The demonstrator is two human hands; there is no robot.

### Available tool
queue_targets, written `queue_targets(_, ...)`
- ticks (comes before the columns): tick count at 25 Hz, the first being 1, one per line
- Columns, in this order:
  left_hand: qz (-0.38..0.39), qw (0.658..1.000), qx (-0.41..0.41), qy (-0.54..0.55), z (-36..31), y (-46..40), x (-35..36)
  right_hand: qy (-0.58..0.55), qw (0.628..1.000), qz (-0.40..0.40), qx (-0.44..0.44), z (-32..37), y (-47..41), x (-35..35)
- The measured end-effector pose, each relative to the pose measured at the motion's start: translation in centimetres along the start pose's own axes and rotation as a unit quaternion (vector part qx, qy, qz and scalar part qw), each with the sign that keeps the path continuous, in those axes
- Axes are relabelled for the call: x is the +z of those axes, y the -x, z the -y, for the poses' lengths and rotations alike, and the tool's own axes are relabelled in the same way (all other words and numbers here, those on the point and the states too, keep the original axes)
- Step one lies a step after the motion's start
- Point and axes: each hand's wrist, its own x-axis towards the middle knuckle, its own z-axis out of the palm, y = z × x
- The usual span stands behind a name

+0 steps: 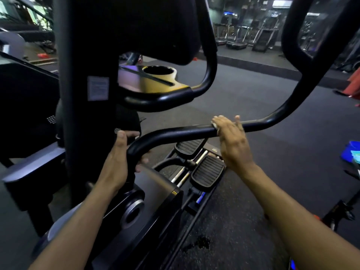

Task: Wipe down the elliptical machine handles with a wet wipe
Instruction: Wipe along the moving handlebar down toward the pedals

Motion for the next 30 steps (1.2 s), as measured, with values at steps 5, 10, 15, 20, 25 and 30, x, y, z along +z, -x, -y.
queue_targets(5, -0.047, 0.998, -0.004, 0.036, 0.4, 0.2, -0.3, -0.045, 0.998, 0.003, 0.052, 4.0, -0.8, 1.2)
queue_targets(10, -0.078, 0.996, -0.01, 0.048, 0.4, 0.4, -0.3, -0.037, 0.996, -0.001, 0.082, 6.8, -2.3, 1.8)
queue_targets(15, -0.085, 0.995, 0.005, 0.042, 1.2, 0.2, -0.4, -0.039, 0.998, 0.0, -0.054, 5.7, -0.5, 1.3)
queue_targets(20, -0.092, 0.995, 0.005, 0.034, 1.2, 0.1, -0.3, -0.079, 0.997, 0.007, -0.002, 9.3, -1.7, 2.4)
queue_targets(25, -0.14, 0.986, 0.0, 0.096, 1.0, 0.0, -0.1, -0.06, 0.998, 0.013, -0.019, 7.9, -1.6, 1.6)
queue_targets(30, -0.178, 0.975, -0.033, 0.131, 1.1, -0.2, -0.2, -0.038, 0.991, 0.045, -0.124, 10.0, -1.0, 2.2)
